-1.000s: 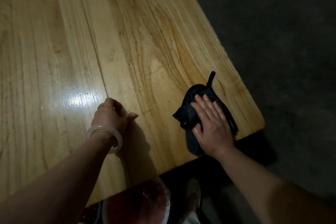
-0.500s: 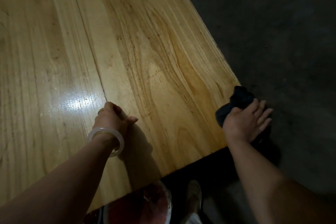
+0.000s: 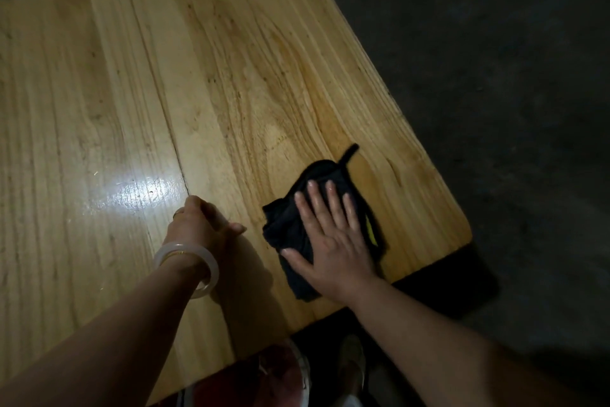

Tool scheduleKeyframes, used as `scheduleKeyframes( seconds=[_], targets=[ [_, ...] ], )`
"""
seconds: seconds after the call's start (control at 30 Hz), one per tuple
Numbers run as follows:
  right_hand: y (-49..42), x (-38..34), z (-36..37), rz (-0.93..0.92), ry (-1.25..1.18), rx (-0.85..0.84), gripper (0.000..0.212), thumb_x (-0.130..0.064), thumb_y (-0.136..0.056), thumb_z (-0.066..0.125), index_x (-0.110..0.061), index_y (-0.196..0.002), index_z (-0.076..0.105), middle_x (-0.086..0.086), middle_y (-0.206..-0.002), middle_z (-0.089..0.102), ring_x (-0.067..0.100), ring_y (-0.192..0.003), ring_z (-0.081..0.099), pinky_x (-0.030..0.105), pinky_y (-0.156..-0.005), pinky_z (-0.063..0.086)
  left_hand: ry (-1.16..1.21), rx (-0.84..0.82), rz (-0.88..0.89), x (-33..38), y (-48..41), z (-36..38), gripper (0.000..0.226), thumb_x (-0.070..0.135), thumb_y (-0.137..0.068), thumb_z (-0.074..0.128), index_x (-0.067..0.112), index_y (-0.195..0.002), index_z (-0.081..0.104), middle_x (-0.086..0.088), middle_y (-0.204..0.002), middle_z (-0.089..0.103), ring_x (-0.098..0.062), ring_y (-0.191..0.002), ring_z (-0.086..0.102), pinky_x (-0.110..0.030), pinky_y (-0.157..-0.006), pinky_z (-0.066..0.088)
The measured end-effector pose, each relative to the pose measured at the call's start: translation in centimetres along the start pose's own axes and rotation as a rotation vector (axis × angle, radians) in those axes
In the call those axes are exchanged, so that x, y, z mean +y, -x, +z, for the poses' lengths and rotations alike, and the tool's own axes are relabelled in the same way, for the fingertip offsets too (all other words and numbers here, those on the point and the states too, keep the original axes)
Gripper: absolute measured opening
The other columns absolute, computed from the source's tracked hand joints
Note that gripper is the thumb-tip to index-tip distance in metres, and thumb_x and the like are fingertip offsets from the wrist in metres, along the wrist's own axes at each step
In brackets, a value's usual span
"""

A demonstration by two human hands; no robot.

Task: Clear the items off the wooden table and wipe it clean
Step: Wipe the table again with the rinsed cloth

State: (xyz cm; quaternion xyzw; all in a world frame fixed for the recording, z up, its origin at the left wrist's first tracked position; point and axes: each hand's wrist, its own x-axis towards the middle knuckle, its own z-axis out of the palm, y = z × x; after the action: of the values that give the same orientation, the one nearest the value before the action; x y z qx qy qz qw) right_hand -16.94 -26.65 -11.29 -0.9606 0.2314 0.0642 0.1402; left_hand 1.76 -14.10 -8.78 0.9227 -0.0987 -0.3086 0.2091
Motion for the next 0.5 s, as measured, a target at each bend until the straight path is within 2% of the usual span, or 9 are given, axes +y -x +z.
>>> scheduleKeyframes(
  seconds=[0.1,0.2,0.33,0.43,0.5],
  targets=[
    [-2.0,3.6,-1.2,-0.245,0.050,-0.078,0.072,-0.058,-0.094,0.026,-0.030,-0.155,-0.001,-0.004,-0.163,-0.008,0.018,-0.148,-0.015,0.045,-0.119,-0.003,0.007,-0.002,0.018,-0.1,-0.1,-0.1,0.052,0.033,-0.067,0.083,0.020,-0.101,0.046,-0.007,-0.105,0.054,-0.027,-0.097,0.055,-0.042,-0.080,0.048],
    [-4.2,6.7,-2.7,-0.246,0.105,-0.068,0.069,-0.057,-0.092,0.019,-0.033,-0.153,-0.002,-0.007,-0.162,-0.006,0.016,-0.149,-0.013,0.041,-0.120,-0.008,0.013,0.003,0.025,-0.2,-0.1,-0.2,0.051,0.031,-0.065,0.084,0.020,-0.096,0.046,-0.007,-0.100,0.054,-0.028,-0.094,0.056,-0.040,-0.077,0.047],
    [-5.3,10.7,-3.5,0.157,0.129,0.053,0.072,-0.062,-0.091,0.007,-0.030,-0.154,-0.006,-0.002,-0.162,-0.011,0.019,-0.149,-0.014,0.043,-0.120,-0.008,0.000,0.021,0.026,-0.4,-0.1,-0.1,0.051,0.033,-0.064,0.085,0.020,-0.094,0.046,-0.009,-0.100,0.055,-0.029,-0.093,0.056,-0.041,-0.077,0.047],
    [-5.2,11.3,-3.3,0.496,0.082,0.101,0.070,-0.062,-0.096,0.011,-0.028,-0.154,-0.006,0.003,-0.162,-0.013,0.025,-0.148,-0.016,0.048,-0.120,-0.007,-0.009,0.022,0.024,-0.3,0.0,-0.1,0.051,0.033,-0.065,0.084,0.019,-0.095,0.046,-0.011,-0.102,0.056,-0.030,-0.093,0.057,-0.042,-0.079,0.047],
    [-4.8,10.3,-3.2,0.627,0.043,0.101,0.071,-0.062,-0.096,0.014,-0.027,-0.154,-0.008,0.007,-0.162,-0.016,0.030,-0.147,-0.018,0.051,-0.119,-0.008,-0.010,0.022,0.020,-0.1,0.0,-0.1,0.051,0.032,-0.065,0.084,0.019,-0.096,0.046,-0.012,-0.103,0.056,-0.031,-0.094,0.057,-0.043,-0.080,0.048]
  ],
)
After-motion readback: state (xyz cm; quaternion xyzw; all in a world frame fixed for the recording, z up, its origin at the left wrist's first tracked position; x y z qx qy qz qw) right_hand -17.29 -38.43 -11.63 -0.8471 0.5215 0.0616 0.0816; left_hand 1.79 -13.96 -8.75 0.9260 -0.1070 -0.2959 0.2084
